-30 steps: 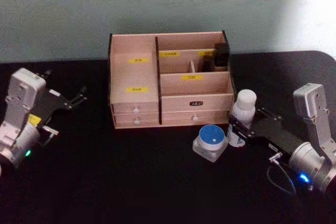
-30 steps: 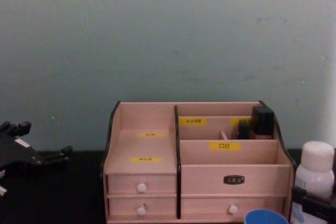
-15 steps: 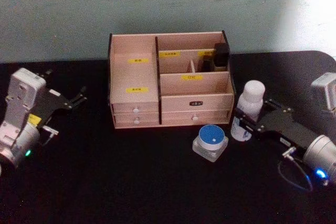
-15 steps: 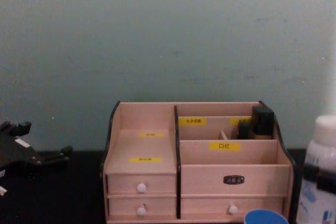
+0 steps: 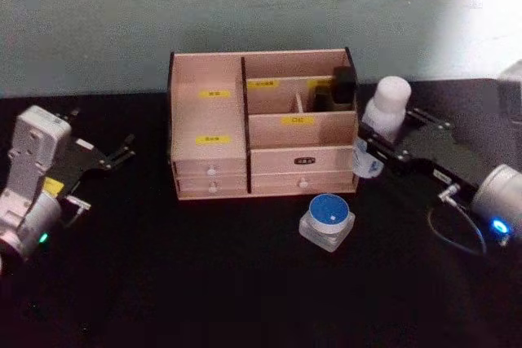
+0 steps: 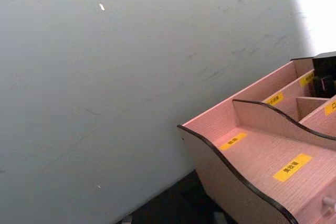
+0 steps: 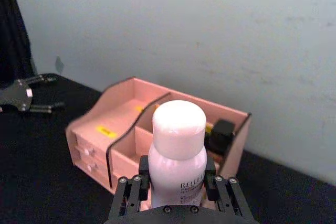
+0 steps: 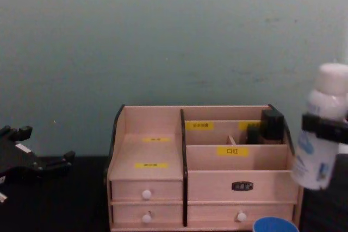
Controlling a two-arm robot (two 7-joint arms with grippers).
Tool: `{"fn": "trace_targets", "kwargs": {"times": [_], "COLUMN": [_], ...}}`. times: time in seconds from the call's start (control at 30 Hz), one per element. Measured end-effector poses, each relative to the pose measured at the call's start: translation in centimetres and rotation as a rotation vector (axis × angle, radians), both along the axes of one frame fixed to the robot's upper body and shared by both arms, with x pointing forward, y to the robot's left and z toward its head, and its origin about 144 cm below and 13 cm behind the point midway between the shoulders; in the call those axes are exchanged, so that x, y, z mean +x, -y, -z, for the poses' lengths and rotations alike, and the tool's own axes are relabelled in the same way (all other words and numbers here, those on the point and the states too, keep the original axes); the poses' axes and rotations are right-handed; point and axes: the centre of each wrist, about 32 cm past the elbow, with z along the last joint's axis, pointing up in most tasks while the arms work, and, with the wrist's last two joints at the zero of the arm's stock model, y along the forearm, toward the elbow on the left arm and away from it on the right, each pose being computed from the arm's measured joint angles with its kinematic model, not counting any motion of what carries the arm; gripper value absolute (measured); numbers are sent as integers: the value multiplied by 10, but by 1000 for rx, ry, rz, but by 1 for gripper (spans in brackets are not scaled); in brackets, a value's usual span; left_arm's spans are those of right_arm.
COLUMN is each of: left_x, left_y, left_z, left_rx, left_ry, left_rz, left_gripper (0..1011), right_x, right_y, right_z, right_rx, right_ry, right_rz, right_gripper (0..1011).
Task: Pick up the facial cleanser and watermelon frost from the table and place them into the tiered storage box.
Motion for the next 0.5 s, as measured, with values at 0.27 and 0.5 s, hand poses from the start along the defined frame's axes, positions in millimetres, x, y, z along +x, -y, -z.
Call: {"fn": "trace_targets", "kwargs": {"times": [0.27,0.5], "left_x": [0,0], "left_y": [0,0], "left_z": [0,0], "left_rx": [0,0], "left_ry": [0,0], "left_rz": [0,0], "left_gripper": [1001,1001], "right_x": [29,58], "right_y": [-16,-33], "right_z": [-13,-19], "right_rx": [17,10], "right_ry": [33,52], "right_rz": [-32,-41], "right_gripper": [596,596]}}
